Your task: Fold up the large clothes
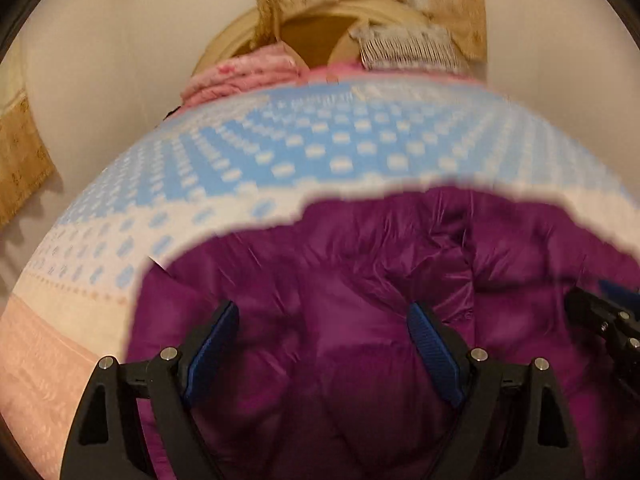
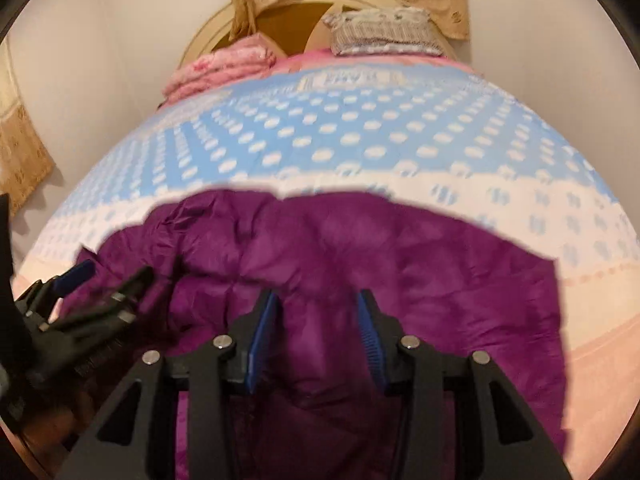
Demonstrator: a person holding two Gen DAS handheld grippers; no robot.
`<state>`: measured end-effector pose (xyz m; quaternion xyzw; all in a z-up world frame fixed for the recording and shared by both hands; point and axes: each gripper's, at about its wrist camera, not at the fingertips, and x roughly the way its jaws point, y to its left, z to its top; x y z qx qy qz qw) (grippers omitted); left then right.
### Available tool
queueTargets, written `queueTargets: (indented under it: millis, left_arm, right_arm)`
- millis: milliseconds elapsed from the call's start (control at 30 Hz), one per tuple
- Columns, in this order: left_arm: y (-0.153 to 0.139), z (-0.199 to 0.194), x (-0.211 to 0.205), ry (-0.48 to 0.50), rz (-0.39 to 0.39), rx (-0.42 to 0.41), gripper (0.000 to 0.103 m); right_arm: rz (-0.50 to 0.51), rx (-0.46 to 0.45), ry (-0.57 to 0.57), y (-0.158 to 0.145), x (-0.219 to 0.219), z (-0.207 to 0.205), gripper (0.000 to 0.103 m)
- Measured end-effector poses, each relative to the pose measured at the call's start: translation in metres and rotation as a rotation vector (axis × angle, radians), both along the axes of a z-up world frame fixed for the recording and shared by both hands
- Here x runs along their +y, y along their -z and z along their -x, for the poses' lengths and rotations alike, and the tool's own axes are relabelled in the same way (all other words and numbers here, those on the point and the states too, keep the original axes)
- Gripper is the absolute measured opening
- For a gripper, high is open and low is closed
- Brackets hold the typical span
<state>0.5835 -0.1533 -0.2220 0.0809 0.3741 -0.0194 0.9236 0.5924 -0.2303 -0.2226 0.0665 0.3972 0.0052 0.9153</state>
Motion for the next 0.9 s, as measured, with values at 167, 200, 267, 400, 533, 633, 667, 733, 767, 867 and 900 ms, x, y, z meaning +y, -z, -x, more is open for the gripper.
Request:
queueTargets:
  millis: [167, 200, 267, 400, 533, 633, 667, 733, 767, 867, 900]
  left_arm:
    - [0.011, -0.004, -0.002, 0.004, 0.009, 0.039, 0.088]
    - [0.013, -0.004, -0.001, 0.005, 0.013, 0.049, 0.089]
    - [0.015, -0.006, 0.001, 0.004, 0.023, 0.067, 0.09]
    - [0.018, -0.01, 0.0, 0.003, 0.018, 0.076, 0.091]
    - [0.018, -0.012, 0.0, 0.003, 0.023, 0.081, 0.091]
    - [0.018, -0.012, 0.0, 0.003, 0.022, 0.081, 0.091]
    - [0.018, -0.012, 0.0, 0.003, 0.022, 0.082, 0.091]
    - [0.018, -0.012, -0.001, 0.002, 0.021, 0.082, 0.091]
    - [0.018, -0.012, 0.0, 0.002, 0.02, 0.081, 0.091]
    - [0.018, -0.012, 0.0, 0.002, 0.02, 0.082, 0.091]
    - [0.018, -0.012, 0.0, 0.003, 0.019, 0.082, 0.091]
  right_arm:
    - [0.011, -0.012, 0.006, 0.017, -0.008, 0.009, 0.044]
    - [0.007, -0.01, 0.005, 0.017, -0.009, 0.01, 0.044]
    - [0.003, -0.009, 0.005, 0.016, -0.009, 0.01, 0.044]
    - [0.011, -0.008, 0.006, 0.017, -0.005, 0.011, 0.044]
    - [0.013, -0.005, 0.006, 0.017, -0.006, 0.012, 0.044]
    - [0.014, -0.005, 0.006, 0.017, -0.005, 0.013, 0.044]
    - [0.013, -0.006, 0.005, 0.017, -0.004, 0.013, 0.044]
    - [0.016, -0.005, 0.005, 0.016, -0.005, 0.013, 0.044]
    - [0.018, -0.004, 0.006, 0.018, -0.005, 0.01, 0.044]
    - [0.026, -0.002, 0.009, 0.02, -0.005, 0.009, 0.044]
    - [0.029, -0.001, 0.01, 0.02, -0.002, 0.009, 0.044]
